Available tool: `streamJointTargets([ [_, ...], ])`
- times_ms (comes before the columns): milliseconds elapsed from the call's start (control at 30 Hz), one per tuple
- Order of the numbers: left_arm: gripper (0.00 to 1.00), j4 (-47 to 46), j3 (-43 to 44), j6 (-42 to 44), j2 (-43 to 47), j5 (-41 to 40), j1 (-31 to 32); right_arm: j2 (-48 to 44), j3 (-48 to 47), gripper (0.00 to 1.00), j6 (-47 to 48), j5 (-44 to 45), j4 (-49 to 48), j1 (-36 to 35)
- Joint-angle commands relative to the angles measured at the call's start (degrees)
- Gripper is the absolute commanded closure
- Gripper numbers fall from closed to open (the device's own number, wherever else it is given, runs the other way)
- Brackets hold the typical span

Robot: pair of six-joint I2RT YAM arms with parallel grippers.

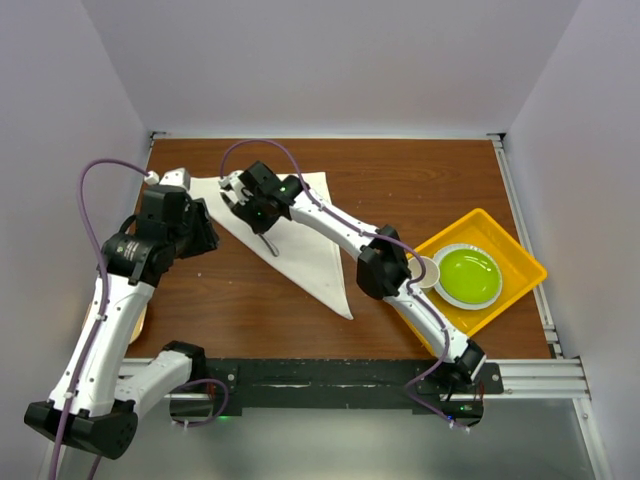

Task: Fold the napkin, place the utensils inside, and roll it up
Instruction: Place the utensil onto the napkin

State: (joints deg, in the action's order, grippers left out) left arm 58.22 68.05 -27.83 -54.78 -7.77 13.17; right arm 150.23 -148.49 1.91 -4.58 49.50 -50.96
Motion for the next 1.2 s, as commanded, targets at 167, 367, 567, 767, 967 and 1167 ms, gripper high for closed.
streamJointTargets([
  [167,0.47,0.49,2.17,1.64,1.43,-1.02,-0.07,1.99,-0.23,1.00,0.72,-2.63,-5.02,-0.28],
  [367,0.47,0.76,2.09,1.73,1.87,-1.55,-0.07,2.87,1.53,1.00,0.11,-2.72,-6.42,-0.28],
  [567,0.47,1.02,1.65,1.82,2.49,-1.81,-0.07,3.40,2.50,1.00,-1.56,-1.75,-8.36,-0.19],
  [767,0.47,0.85,1.47,1.91,2.58,-1.81,-0.07,2.78,3.99,1.00,-4.37,-1.92,-10.47,-0.28],
  [967,0.47,0.67,1.29,2.08,2.40,-1.72,-0.07,2.52,4.96,1.00,-6.83,-3.24,-11.79,0.68],
  [1167,0.46,0.58,1.12,2.08,2.40,-1.81,0.01,1.38,6.28,1.00,-6.13,-2.19,-11.70,0.95],
])
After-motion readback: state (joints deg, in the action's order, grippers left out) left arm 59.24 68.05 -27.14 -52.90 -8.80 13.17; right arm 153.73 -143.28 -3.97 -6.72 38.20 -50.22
